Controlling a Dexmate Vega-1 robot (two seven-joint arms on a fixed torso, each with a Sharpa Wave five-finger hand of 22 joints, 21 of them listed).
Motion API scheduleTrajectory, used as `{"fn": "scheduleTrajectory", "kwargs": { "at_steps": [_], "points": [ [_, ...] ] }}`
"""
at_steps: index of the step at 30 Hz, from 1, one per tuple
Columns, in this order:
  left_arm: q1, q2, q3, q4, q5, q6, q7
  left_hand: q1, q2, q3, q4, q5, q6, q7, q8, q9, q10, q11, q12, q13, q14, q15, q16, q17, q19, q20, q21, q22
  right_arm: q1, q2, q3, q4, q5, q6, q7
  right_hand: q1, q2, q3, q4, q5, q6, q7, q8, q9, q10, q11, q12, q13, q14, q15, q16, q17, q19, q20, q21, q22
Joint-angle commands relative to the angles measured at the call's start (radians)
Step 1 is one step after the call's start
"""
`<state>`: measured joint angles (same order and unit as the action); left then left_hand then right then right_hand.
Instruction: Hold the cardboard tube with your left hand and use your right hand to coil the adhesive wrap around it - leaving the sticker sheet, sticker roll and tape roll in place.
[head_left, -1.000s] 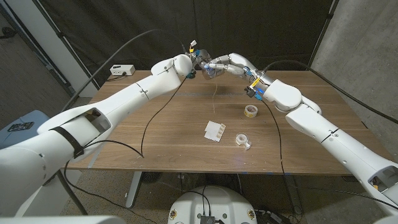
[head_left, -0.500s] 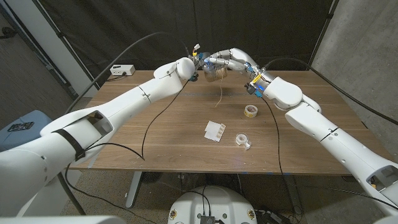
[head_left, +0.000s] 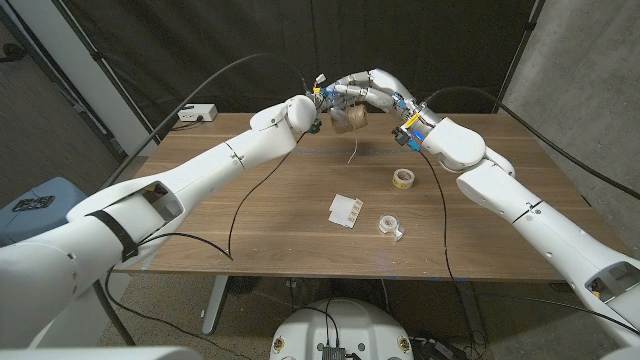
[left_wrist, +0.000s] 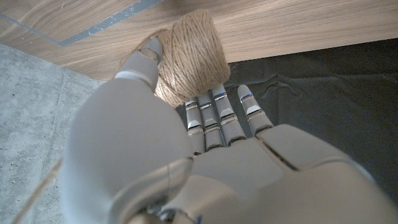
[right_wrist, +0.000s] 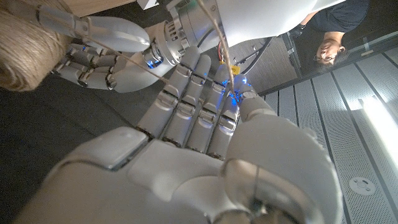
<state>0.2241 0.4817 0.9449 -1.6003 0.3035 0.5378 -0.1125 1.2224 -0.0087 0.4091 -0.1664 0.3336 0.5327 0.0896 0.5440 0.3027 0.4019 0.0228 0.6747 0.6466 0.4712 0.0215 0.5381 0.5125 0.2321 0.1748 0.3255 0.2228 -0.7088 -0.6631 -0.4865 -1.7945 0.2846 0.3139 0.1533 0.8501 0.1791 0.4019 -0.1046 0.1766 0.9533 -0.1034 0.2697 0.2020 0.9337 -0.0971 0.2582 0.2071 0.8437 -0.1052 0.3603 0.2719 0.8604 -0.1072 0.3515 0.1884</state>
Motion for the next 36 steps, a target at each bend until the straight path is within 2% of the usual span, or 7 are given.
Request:
{"fn": "scheduleTrajectory", "kwargs": {
  "at_steps": [1, 36],
  "points": [
    [0.009, -0.004, 0.007, -0.004, 0.017, -0.023, -0.013, 0.034, 0.11, 0.005, 0.003, 0.004, 0.059, 0.001, 0.026, 0.087, 0.011, -0.014, 0.006, 0.089, 0.003, -0.007, 0.004, 0.003, 0.004, -0.004, 0.007, 0.004, 0.015, 0.005, 0.009, -0.002, -0.003, -0.006, -0.011, -0.005, 0.004, 0.011, 0.001, -0.002, 0.008, 0.004, -0.004, 0.006, 0.004, -0.001, -0.006, 0.001, 0.008, -0.11, 0.002, 0.006, 0.004, -0.067, 0.007, 0.005],
    [0.034, -0.019, 0.015, 0.006, 0.04, -0.123, -0.053, 0.038, 0.11, 0.004, 0.002, 0.0, 0.072, -0.007, 0.03, 0.093, 0.008, -0.022, 0.005, 0.092, 0.005, -0.011, 0.002, 0.001, 0.004, -0.007, 0.01, 0.003, 0.049, 0.011, 0.009, 0.009, 0.007, -0.036, -0.011, -0.006, 0.004, 0.02, 0.002, -0.002, 0.008, 0.007, -0.012, 0.009, 0.007, -0.006, -0.015, 0.004, 0.005, -0.111, -0.008, 0.011, -0.006, -0.069, 0.011, 0.006]
  ]
}}
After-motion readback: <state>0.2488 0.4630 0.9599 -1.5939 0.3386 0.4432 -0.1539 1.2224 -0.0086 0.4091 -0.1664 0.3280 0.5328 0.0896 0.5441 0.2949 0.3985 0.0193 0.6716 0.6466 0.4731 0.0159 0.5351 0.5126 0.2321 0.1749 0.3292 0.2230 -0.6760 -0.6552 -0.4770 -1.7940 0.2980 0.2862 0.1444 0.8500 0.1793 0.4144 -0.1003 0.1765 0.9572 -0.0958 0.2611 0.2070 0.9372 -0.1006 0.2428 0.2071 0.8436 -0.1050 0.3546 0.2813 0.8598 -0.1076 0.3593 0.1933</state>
